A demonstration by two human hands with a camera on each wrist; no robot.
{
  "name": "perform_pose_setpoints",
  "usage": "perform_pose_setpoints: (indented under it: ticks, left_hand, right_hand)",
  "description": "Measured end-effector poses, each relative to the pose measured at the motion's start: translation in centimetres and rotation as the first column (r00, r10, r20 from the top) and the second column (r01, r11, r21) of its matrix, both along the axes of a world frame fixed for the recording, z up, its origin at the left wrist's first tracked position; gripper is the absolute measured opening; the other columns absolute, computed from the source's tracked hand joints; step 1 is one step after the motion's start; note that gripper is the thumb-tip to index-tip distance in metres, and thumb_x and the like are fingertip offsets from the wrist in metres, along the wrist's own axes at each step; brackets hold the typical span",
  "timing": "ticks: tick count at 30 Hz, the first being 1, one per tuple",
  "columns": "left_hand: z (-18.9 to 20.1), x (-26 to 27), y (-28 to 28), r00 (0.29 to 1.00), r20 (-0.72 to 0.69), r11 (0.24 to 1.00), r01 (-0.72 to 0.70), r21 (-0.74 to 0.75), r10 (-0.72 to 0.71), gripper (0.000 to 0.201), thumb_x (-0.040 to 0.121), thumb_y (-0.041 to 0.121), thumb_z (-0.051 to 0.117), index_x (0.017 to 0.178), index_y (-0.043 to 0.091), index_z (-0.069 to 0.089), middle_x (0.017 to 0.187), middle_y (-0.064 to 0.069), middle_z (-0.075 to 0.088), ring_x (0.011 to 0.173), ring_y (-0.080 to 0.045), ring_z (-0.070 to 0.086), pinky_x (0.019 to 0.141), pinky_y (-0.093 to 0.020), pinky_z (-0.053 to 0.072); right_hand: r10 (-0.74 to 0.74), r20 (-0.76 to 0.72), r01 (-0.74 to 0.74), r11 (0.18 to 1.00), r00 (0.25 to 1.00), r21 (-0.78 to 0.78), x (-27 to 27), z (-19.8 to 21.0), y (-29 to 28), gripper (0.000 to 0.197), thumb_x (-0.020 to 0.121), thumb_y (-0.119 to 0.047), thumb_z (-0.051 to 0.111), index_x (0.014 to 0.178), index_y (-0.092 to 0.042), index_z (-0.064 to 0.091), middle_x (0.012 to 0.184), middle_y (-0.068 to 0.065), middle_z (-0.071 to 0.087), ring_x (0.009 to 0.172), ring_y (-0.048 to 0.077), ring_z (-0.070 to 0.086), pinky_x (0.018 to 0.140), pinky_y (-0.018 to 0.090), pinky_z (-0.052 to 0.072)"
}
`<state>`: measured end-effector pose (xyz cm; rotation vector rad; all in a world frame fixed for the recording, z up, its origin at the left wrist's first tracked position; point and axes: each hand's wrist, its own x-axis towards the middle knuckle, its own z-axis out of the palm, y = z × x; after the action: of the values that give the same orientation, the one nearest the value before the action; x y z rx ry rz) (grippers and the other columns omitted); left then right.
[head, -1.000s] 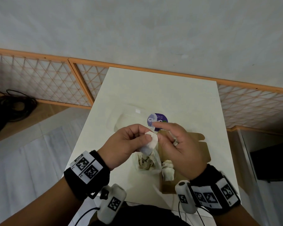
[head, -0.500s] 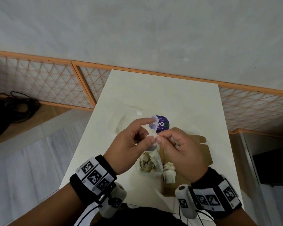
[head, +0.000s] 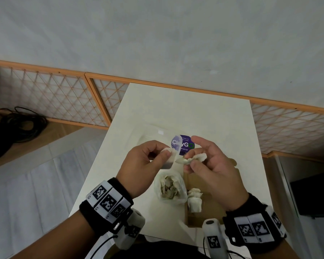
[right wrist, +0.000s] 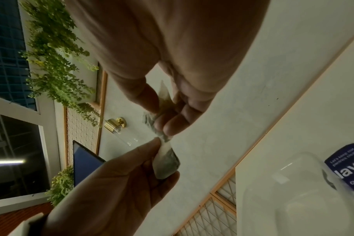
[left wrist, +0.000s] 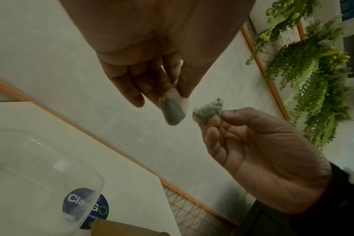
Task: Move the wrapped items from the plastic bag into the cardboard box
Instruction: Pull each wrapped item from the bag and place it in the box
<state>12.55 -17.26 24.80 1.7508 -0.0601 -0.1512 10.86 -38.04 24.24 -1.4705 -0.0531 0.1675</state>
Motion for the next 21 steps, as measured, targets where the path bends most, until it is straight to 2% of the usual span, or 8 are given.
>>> perform_pose_setpoints:
  ticks: [4, 6, 8, 11, 13, 15, 17, 21]
  left_hand:
    - [0.0, 0.2, -0.4, 0.998, -0.040, 0.996, -0.054, -0.066, 0.052, 0.010, 0.098, 0.012, 0.069, 0.107, 0.015, 0.068, 0.078, -0.003, 0.075, 0.073, -0.019, 0.078, 0.069, -0.019, 0.054]
    - [-0.2, 0.2, -0.4, 0.998, 0.010, 0.998, -0.067, -0.014, 0.067, 0.021, 0.098, 0.010, 0.068, 0.115, 0.019, 0.059, 0.075, -0.003, 0.073, 0.070, -0.017, 0.078, 0.067, -0.017, 0.052]
    - [-0.3, 0.1, -0.5, 0.995, 0.081, 0.997, -0.056, 0.044, 0.053, 0.020, 0.100, 0.010, 0.064, 0.112, 0.023, 0.055, 0.075, -0.001, 0.072, 0.068, -0.014, 0.077, 0.067, -0.021, 0.054]
    - [-0.8, 0.1, -0.5, 0.991, 0.136, 0.992, -0.017, 0.129, 0.000, 0.010, 0.103, 0.014, 0.058, 0.101, 0.023, 0.062, 0.079, 0.003, 0.072, 0.068, -0.014, 0.076, 0.069, -0.030, 0.060]
    - [-1.1, 0.2, -0.5, 0.993, 0.104, 0.992, 0.040, 0.121, -0.053, 0.014, 0.104, 0.013, 0.057, 0.100, 0.020, 0.069, 0.085, -0.003, 0.073, 0.072, -0.019, 0.075, 0.071, -0.036, 0.062]
    - [-1.1, 0.1, -0.4, 0.993, 0.062, 0.991, 0.096, 0.089, -0.102, 0.016, 0.104, 0.012, 0.058, 0.102, 0.018, 0.073, 0.090, -0.009, 0.073, 0.077, -0.025, 0.073, 0.072, -0.033, 0.061]
    - [-1.0, -0.1, -0.3, 0.986, 0.062, 0.984, 0.149, 0.092, -0.155, 0.016, 0.103, 0.016, 0.060, 0.103, 0.020, 0.075, 0.092, -0.004, 0.074, 0.080, -0.023, 0.071, 0.074, -0.033, 0.060]
    - [-0.9, -0.3, -0.2, 0.950, 0.187, 0.953, 0.209, 0.218, -0.251, 0.009, 0.098, 0.025, 0.070, 0.103, 0.026, 0.077, 0.095, 0.008, 0.072, 0.090, -0.015, 0.070, 0.082, -0.031, 0.059]
  right_hand:
    - [-0.033, 0.016, 0.034, 0.998, 0.999, -0.049, -0.2, 0.4, 0.3, 0.034, 0.101, 0.002, 0.058, 0.131, -0.014, 0.059, 0.083, 0.018, 0.071, 0.070, 0.022, 0.069, 0.070, 0.029, 0.058]
    - [-0.029, 0.018, 0.030, 0.996, 0.999, -0.083, -0.3, 0.4, 0.4, 0.029, 0.103, -0.001, 0.056, 0.129, -0.013, 0.060, 0.075, 0.020, 0.070, 0.068, 0.023, 0.069, 0.067, 0.029, 0.057]
    - [-0.014, 0.019, 0.016, 0.992, 1.000, -0.125, -0.4, 0.3, 0.5, 0.028, 0.105, -0.004, 0.054, 0.130, -0.014, 0.059, 0.074, 0.019, 0.071, 0.068, 0.023, 0.070, 0.065, 0.030, 0.057]
    - [0.017, 0.025, -0.012, 0.981, 1.000, -0.195, -0.4, -0.1, 0.6, 0.032, 0.107, -0.006, 0.050, 0.135, -0.020, 0.055, 0.075, 0.014, 0.073, 0.070, 0.023, 0.070, 0.066, 0.031, 0.055]
    - [0.027, 0.033, -0.018, 0.974, 0.999, -0.225, -0.5, -0.3, 0.7, 0.035, 0.108, -0.005, 0.047, 0.138, -0.022, 0.052, 0.076, 0.013, 0.073, 0.072, 0.023, 0.071, 0.066, 0.031, 0.054]
    - [0.040, 0.047, -0.028, 0.969, 0.998, -0.244, -0.6, -0.3, 0.8, 0.036, 0.108, -0.005, 0.046, 0.139, -0.023, 0.050, 0.076, 0.013, 0.073, 0.073, 0.024, 0.071, 0.066, 0.030, 0.054]
    - [0.070, 0.051, -0.054, 0.964, 0.996, -0.262, -0.6, -0.1, 0.8, 0.038, 0.108, -0.004, 0.046, 0.141, -0.021, 0.047, 0.077, 0.012, 0.072, 0.073, 0.026, 0.072, 0.066, 0.032, 0.056]
    - [0.119, 0.046, -0.101, 0.950, 0.992, -0.295, -0.7, 0.2, 0.9, 0.041, 0.109, -0.007, 0.045, 0.148, -0.020, 0.041, 0.088, 0.012, 0.076, 0.073, 0.023, 0.074, 0.069, 0.033, 0.060]
